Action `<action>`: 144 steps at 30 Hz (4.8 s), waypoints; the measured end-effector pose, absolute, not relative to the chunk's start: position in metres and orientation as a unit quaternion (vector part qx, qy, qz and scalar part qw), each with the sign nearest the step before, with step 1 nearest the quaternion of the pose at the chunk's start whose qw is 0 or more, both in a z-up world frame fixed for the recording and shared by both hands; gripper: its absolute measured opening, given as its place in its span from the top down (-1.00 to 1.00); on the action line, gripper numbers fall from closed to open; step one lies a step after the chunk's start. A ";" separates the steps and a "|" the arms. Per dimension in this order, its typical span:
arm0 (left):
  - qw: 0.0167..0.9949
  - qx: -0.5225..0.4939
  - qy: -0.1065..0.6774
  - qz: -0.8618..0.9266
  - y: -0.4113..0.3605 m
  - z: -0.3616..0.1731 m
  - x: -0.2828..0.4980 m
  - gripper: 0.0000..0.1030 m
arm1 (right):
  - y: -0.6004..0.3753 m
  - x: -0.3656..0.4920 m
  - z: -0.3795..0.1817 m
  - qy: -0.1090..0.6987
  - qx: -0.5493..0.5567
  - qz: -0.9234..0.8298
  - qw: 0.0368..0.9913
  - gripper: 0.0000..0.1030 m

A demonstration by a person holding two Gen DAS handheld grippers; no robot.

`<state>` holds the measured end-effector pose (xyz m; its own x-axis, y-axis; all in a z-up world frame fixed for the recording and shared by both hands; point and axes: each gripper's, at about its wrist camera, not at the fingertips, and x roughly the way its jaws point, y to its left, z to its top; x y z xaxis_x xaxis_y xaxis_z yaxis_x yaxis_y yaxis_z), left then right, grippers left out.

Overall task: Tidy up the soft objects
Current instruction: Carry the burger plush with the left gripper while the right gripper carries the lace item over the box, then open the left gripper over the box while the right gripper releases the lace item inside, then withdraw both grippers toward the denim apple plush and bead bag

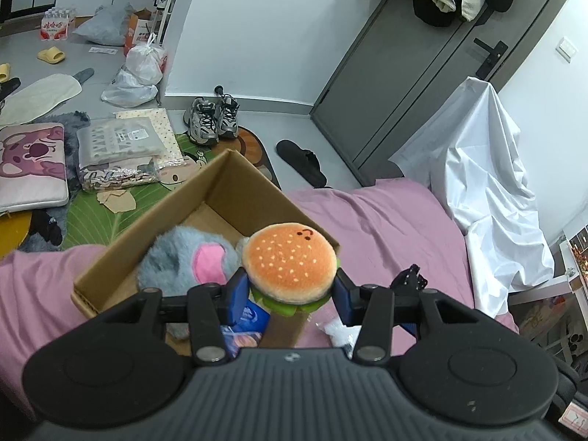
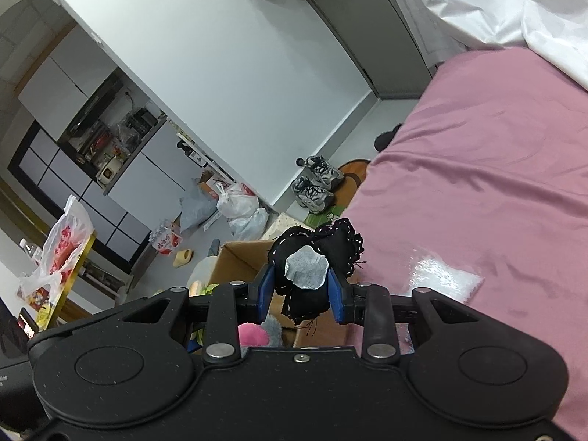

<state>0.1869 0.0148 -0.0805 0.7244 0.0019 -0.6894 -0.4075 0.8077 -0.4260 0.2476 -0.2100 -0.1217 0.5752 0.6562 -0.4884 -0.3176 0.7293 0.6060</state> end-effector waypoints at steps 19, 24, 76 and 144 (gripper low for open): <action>0.886 -0.277 0.362 0.083 0.079 -0.090 0.218 0.10 | -0.147 0.246 -0.128 0.347 0.192 0.289 0.871 0.38; 0.886 -0.272 0.367 0.078 0.086 -0.093 0.228 0.10 | -0.138 0.247 -0.129 0.359 0.182 0.294 0.867 0.24; 0.897 -0.162 0.391 0.130 0.026 -0.060 0.184 -0.69 | -0.196 0.228 -0.101 0.405 0.181 0.259 0.858 -0.82; 0.882 -0.181 0.424 0.099 -0.098 -0.100 0.208 -0.43 | -0.305 0.252 -0.134 0.463 0.266 0.147 0.833 -0.99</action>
